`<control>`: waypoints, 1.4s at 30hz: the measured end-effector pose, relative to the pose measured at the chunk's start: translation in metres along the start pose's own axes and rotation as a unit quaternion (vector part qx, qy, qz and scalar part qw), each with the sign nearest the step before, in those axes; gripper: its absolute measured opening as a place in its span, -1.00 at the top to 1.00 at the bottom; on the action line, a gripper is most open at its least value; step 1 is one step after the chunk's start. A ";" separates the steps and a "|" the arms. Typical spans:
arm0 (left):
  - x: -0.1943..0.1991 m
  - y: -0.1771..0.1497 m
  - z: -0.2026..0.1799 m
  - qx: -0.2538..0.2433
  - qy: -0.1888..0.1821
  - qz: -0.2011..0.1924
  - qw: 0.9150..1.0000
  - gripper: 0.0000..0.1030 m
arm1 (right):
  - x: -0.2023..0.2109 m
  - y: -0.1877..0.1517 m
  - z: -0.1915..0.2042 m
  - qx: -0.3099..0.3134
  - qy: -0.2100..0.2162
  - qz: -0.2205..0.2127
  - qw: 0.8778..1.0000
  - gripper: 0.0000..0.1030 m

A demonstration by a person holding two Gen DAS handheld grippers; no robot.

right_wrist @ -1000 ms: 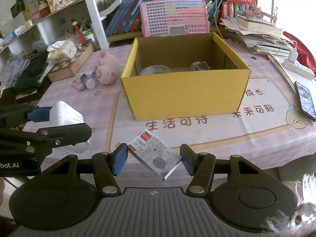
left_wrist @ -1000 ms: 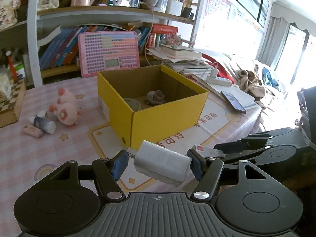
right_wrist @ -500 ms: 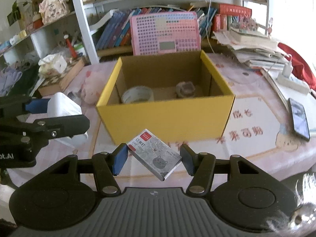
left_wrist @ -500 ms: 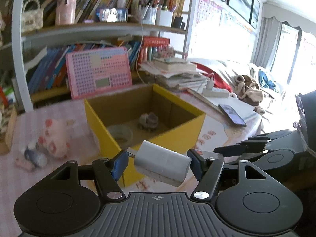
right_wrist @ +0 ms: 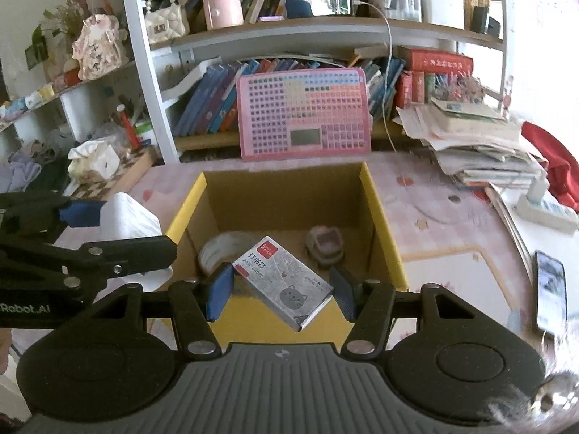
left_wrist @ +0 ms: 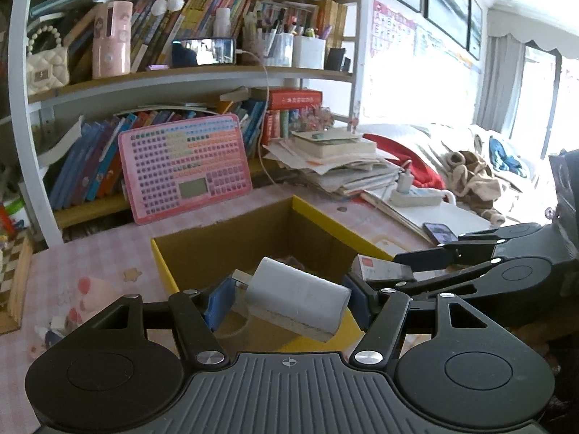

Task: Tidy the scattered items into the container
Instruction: 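Carry the charger and small box up over the yellow box with both tools, then lower both items into the yellow box and open the left and right tools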

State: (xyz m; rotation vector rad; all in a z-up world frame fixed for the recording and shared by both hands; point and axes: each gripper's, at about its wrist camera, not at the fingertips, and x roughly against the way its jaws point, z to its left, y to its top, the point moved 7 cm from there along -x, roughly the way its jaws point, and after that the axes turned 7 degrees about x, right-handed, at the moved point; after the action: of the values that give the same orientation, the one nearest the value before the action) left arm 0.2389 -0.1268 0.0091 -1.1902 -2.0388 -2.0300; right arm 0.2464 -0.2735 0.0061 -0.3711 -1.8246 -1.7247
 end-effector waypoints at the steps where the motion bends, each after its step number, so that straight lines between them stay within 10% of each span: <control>1: -0.003 0.002 0.000 0.001 0.003 0.000 1.000 -0.28 | -0.003 0.002 -0.003 0.002 0.003 -0.001 1.000 -0.09; 22: -0.088 0.014 0.022 0.029 0.083 0.053 0.995 -0.28 | -0.094 0.069 -0.031 0.047 0.081 -0.024 0.995 -0.09; 42: -0.141 -0.023 0.030 0.072 0.077 0.140 0.985 -0.28 | -0.212 0.049 -0.001 0.129 0.139 0.138 0.972 -0.08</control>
State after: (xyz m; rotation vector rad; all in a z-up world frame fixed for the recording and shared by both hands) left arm 0.3407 -0.1655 -0.0875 -1.1751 -1.7975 -1.7553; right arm 0.4413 -0.2277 -0.0797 -0.2461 -1.6750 -1.2644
